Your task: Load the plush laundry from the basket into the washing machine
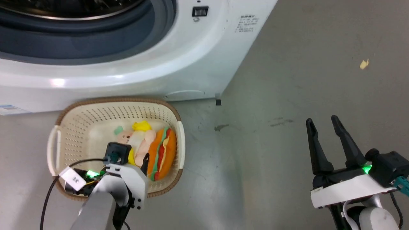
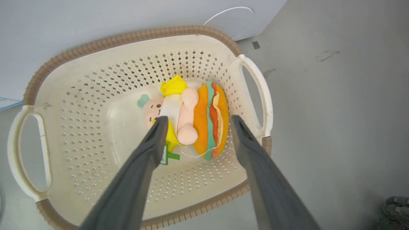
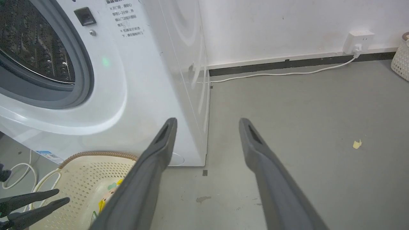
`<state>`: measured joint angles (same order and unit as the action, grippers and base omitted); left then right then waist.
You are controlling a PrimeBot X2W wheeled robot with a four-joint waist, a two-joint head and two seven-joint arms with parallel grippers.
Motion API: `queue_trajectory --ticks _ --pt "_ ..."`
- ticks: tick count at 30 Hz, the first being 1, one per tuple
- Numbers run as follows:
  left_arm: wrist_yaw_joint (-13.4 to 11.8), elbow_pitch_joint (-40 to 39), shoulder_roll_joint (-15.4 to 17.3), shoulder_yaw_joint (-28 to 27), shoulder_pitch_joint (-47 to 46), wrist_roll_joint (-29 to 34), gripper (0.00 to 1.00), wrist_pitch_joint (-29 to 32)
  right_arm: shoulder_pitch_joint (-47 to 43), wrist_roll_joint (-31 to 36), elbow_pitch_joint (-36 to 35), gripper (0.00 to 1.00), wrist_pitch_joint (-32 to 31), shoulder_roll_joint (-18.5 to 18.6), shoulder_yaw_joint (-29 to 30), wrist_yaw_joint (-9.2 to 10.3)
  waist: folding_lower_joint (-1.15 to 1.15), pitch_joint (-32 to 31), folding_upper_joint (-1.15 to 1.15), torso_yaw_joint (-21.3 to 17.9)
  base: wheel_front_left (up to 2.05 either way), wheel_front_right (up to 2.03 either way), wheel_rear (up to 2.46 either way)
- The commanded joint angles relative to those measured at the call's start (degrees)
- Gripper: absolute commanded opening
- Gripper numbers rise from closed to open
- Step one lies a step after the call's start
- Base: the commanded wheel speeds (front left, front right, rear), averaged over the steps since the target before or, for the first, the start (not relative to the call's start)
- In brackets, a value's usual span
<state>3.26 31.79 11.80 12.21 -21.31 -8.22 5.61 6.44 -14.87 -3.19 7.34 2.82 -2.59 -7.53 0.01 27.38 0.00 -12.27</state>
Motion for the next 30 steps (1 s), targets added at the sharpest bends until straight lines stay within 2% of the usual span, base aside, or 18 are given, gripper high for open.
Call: queue_trajectory --ticks 1,8,23,30 --pt "0.53 1.13 0.39 0.43 -1.47 -0.60 1.00 0.37 1.00 -0.73 -0.50 1.00 0.61 0.03 -0.20 0.02 -0.01 1.32 0.00 -0.63 0.00 0.00 0.00" --pt "1.16 6.98 2.26 5.67 -7.83 -2.07 1.00 4.80 1.66 -3.49 -1.71 1.00 1.80 0.04 -0.59 0.02 -0.01 6.87 0.00 -2.15 0.00 0.00 0.00" --pt "2.00 15.94 5.21 11.64 -20.14 -4.21 1.00 12.91 2.73 -7.79 -2.99 1.00 3.47 0.04 -0.62 0.03 -0.01 14.52 0.00 -4.30 0.00 0.00 0.00" --pt "2.46 20.05 5.87 14.51 -24.48 -5.54 1.00 14.72 3.31 -9.71 -3.29 1.00 4.30 0.05 -0.16 0.03 -0.01 18.37 0.00 -5.46 0.00 0.00 0.00"
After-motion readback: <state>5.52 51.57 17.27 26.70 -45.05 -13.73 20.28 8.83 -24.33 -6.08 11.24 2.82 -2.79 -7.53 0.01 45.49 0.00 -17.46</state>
